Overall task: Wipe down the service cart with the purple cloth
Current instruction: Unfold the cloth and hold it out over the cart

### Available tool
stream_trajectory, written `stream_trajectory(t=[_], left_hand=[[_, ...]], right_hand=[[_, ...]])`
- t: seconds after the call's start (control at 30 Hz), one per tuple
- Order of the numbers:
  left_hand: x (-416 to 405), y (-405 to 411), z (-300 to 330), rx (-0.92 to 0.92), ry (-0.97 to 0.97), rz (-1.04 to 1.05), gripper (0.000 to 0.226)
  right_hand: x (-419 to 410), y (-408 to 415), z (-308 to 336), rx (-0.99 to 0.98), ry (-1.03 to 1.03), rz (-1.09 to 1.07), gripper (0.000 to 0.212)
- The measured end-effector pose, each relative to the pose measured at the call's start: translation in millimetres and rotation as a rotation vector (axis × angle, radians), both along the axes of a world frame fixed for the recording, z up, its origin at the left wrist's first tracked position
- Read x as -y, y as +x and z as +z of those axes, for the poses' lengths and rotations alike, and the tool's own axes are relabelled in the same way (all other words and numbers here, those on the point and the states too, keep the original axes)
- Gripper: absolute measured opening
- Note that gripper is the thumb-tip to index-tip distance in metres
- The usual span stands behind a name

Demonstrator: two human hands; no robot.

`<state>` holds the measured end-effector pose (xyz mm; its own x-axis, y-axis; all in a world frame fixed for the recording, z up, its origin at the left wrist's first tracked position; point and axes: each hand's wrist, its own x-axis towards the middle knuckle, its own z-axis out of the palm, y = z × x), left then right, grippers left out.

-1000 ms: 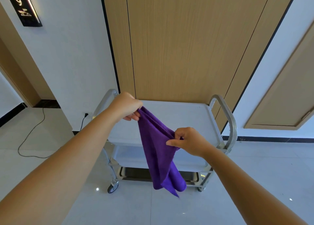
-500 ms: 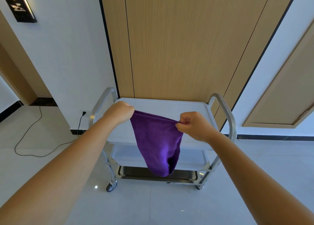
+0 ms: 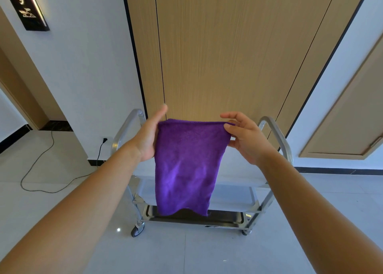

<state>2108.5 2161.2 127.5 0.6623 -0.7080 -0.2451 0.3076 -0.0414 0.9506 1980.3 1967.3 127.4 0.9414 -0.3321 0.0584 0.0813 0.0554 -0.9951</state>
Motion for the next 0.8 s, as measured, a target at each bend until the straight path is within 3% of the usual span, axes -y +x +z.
stream_trajectory(t=[0.1,0.2,0.23,0.27,0.37,0.43,0.53,0.63,0.8], left_hand=[[-3.8,-1.9,6.9,0.182,0.213,-0.235,0.007],[0.0,-5.9,20.3,0.148,0.184,-0.278,0.015],[4.1,-7.3,27.1,0.116,0.133,-0.247,0.02],[9.3,-7.2,32.0,0.083,0.099,-0.215,0.028],[23.6,-7.0,42.9,-0.026,0.062,-0.146,0.029],[28.4,-2.0,42.6,-0.094,0.045,-0.039,0.021],[23.5,11.5,31.4,-0.178,0.021,0.197,0.019],[3.5,25.0,0.6,-0.342,-0.046,0.372,0.03],[-21.4,-1.8,-61.2,-0.549,0.164,-0.054,0.088]], right_hand=[[-1.9,1.8,3.6,0.011,0.085,0.014,0.025],[0.9,2.7,4.7,0.102,0.302,0.004,0.014],[-0.6,2.8,0.1,0.111,0.418,0.035,0.02],[-3.2,2.8,-10.6,0.056,0.538,0.085,0.041],[-27.6,-7.0,-58.7,-0.258,0.773,0.226,0.072],[-38.3,-17.0,-80.1,-0.332,0.715,0.344,0.081],[-40.4,-20.3,-72.2,-0.293,0.589,0.478,0.071],[-39.1,-14.3,-55.2,-0.272,0.56,0.484,0.063],[-32.4,-7.6,-47.6,-0.249,0.658,0.36,0.055]])
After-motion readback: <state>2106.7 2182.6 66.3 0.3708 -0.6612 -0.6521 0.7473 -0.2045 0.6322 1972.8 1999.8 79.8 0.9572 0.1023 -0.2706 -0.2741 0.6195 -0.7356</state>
